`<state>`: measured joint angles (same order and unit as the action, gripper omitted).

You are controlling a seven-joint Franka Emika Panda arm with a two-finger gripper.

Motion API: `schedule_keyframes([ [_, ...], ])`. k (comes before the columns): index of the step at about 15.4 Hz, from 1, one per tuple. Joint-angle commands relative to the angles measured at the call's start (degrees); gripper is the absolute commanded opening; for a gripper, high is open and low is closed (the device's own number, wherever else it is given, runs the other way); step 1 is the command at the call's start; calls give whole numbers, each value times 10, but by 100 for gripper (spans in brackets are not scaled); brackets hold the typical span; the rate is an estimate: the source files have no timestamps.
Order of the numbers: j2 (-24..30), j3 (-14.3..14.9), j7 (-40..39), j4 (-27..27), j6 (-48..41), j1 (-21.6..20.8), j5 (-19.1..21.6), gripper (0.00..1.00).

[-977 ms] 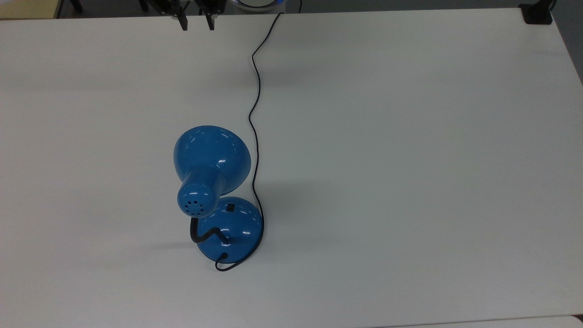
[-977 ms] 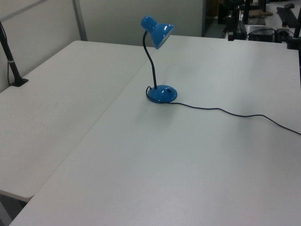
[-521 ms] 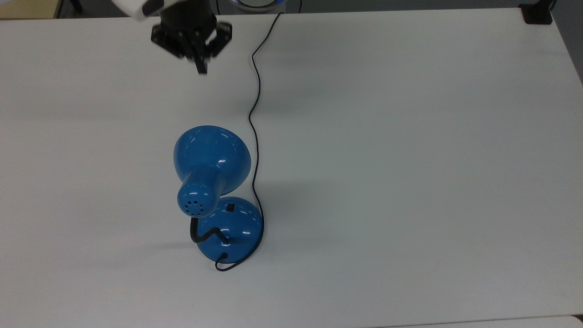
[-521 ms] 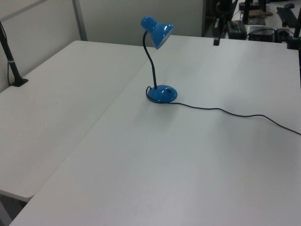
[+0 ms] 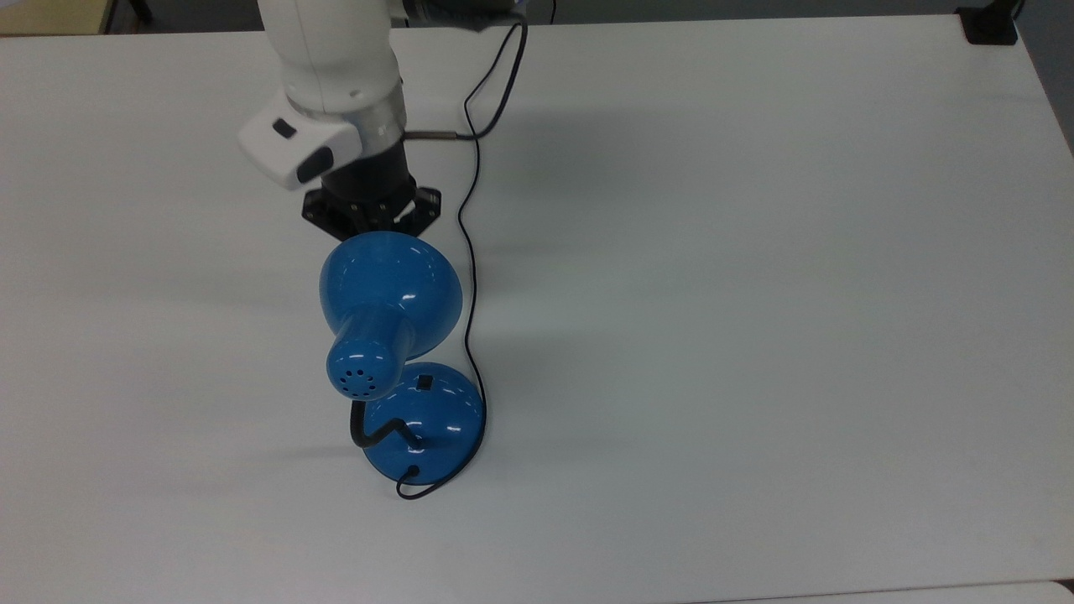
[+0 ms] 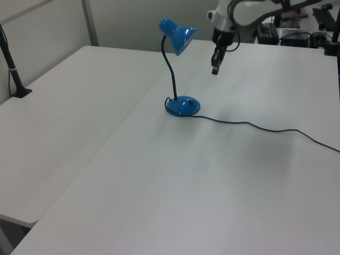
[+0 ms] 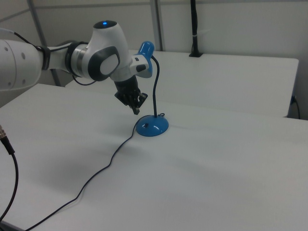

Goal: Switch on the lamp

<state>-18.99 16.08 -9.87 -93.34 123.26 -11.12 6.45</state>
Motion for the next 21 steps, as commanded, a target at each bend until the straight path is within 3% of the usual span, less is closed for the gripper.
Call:
schedule_keyframes([
  [1,-36,4,-7,3,70,-20,16,0],
  [11,-121,3,49,4,240,-36,15,0],
  [21,-141,3,43,3,261,-36,11,0],
])
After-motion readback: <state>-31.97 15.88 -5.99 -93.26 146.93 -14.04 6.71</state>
